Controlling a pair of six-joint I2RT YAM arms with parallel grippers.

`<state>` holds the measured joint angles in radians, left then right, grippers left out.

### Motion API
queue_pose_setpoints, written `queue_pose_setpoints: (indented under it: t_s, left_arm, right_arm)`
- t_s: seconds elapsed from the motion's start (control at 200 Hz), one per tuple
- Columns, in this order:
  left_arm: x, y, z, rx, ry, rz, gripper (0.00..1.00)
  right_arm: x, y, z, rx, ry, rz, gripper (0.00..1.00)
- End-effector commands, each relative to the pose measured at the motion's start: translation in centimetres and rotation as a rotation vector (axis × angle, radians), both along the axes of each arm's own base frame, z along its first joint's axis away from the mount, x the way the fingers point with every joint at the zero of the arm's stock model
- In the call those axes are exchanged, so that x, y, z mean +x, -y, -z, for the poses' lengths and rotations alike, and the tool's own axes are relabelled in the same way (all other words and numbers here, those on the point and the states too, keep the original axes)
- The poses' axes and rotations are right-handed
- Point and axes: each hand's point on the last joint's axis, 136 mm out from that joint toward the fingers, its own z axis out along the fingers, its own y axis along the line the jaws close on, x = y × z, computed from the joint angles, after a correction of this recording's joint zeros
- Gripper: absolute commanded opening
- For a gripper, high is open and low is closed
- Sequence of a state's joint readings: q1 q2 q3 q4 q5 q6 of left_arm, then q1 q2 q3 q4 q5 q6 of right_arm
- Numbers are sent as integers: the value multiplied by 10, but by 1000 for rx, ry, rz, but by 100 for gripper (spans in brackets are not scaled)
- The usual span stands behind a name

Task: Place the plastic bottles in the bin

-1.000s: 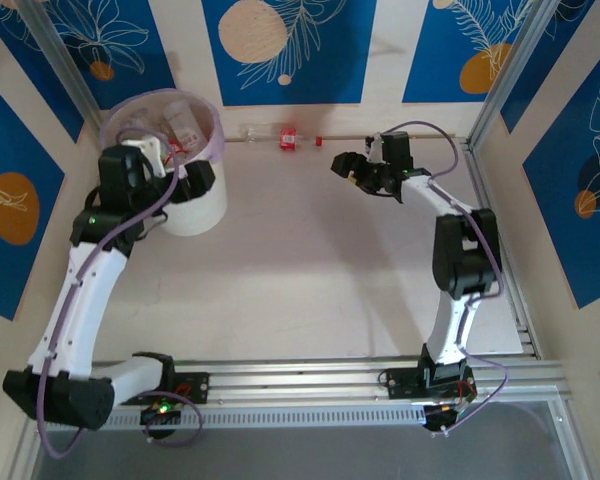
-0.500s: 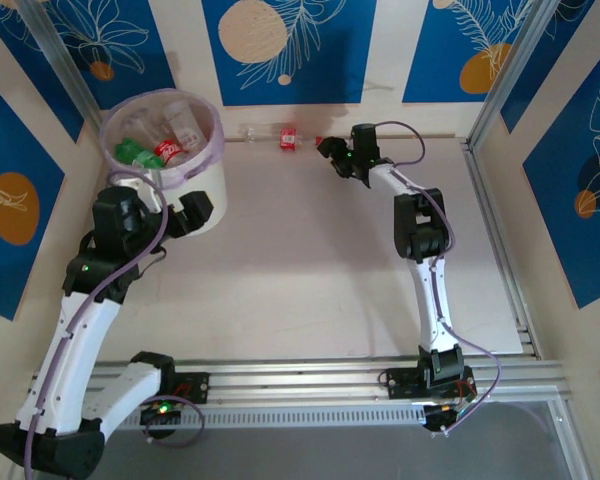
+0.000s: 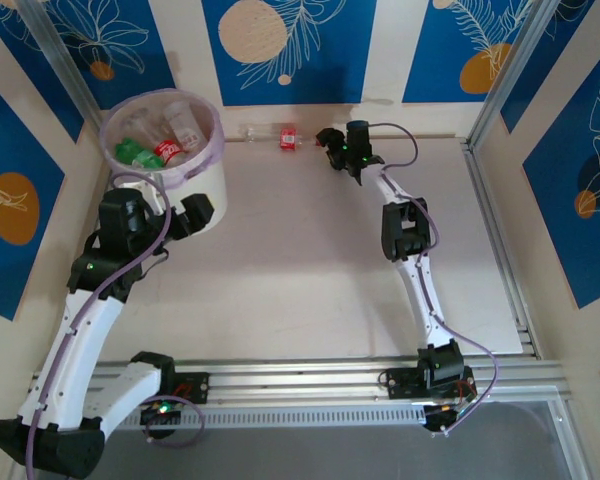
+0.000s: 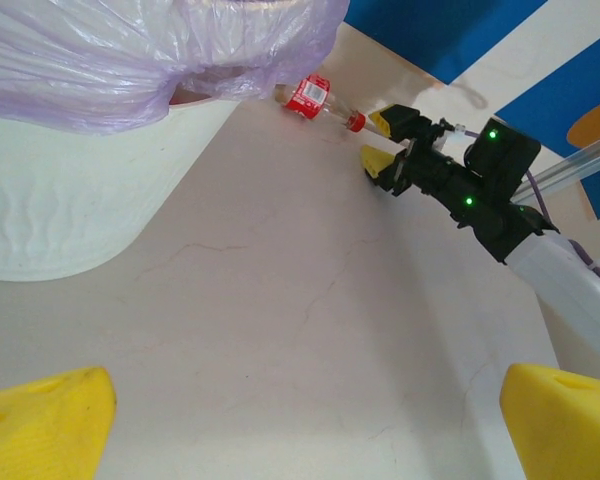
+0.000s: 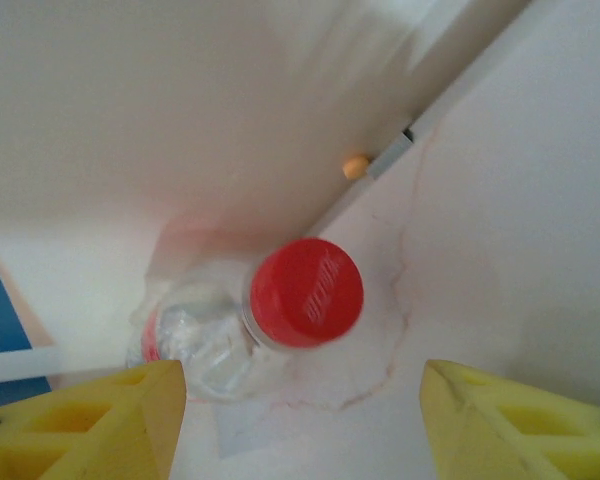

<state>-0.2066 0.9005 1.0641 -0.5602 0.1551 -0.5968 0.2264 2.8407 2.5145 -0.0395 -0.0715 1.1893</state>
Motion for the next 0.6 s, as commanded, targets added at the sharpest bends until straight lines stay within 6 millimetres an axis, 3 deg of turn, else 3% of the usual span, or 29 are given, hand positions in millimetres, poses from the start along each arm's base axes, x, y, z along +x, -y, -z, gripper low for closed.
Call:
queue_pose_setpoints:
  t_s: [0.0,0.405,0.595]
  left_arm:
    - [3,-1,-5,2,29,-13,98]
    - [7,-5,-1,10,25,-42,98]
    - [12,-6,3,2,18,-60,98]
  right_arm:
    - [-2,-1,40,14,-100,35,65]
    - [6,-11,70,132,-103,61,64]
    - [7,-10,83,178,-114,74,58]
